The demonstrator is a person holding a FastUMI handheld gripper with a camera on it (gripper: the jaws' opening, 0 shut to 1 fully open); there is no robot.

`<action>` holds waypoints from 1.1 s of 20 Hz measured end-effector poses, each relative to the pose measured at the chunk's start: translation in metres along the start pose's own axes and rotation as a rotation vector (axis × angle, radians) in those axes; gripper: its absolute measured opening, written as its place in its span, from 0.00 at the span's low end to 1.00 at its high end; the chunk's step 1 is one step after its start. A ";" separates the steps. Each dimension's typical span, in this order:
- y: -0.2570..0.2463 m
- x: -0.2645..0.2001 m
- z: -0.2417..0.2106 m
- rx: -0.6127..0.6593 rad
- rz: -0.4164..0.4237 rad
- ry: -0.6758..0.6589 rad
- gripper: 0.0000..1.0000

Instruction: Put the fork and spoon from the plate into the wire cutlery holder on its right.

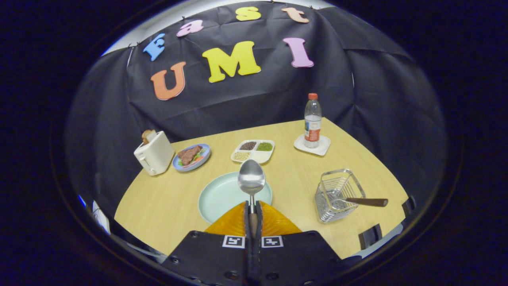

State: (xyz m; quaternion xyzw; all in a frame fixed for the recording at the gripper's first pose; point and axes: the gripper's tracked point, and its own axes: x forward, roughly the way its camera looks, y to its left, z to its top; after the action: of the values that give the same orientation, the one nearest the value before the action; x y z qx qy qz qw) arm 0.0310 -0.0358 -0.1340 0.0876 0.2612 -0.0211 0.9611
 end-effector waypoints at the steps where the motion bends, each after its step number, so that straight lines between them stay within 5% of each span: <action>1: -0.008 -0.004 0.002 0.001 -0.006 -0.008 0.01; 14: -0.121 -0.036 0.025 0.039 -0.113 -0.023 0.01; 22: -0.132 -0.008 0.011 0.018 -0.114 0.072 0.00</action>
State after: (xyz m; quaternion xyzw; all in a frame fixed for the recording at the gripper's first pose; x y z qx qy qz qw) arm 0.0179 -0.1676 -0.1418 0.0817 0.3000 -0.0750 0.9475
